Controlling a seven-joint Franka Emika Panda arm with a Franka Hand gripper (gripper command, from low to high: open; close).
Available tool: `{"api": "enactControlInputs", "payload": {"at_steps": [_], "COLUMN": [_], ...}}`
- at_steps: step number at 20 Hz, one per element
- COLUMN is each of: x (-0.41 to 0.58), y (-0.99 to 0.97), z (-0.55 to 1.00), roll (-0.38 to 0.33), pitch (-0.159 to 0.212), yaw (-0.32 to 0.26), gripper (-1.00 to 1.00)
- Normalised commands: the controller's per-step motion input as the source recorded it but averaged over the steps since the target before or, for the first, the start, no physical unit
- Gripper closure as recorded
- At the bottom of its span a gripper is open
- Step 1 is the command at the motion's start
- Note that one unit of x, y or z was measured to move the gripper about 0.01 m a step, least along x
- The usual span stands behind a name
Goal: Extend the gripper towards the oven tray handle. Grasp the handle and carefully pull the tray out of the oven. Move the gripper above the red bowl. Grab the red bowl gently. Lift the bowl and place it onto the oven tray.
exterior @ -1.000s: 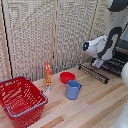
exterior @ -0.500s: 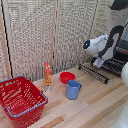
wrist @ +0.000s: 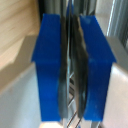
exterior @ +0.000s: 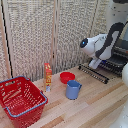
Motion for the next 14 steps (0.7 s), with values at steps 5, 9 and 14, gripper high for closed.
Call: {"api": "enactControlInputs", "payload": {"at_steps": [5,9,14], "x": [0.014,0.110,0.147], "y": [0.91,0.21,0.00], "z": [0.00,0.01,0.21], "roll": [0.000,-0.050,-0.008], "pitch": [0.000,0.000,0.000], "yaw": [-0.056,0.036,0.001], "gripper": [1.00,-1.00,-1.00]}}
